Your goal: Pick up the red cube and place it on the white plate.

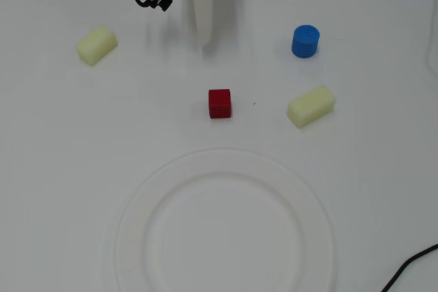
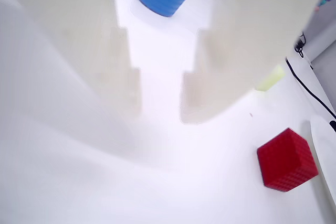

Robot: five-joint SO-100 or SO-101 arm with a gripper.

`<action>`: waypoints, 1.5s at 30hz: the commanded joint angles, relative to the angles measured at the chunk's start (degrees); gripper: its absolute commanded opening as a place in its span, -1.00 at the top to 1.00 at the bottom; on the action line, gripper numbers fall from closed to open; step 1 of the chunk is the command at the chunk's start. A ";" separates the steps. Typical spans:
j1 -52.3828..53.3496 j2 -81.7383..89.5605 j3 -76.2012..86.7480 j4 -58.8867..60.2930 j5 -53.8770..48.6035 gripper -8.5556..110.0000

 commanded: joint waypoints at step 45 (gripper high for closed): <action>-5.63 -72.07 -53.26 -14.94 9.84 0.46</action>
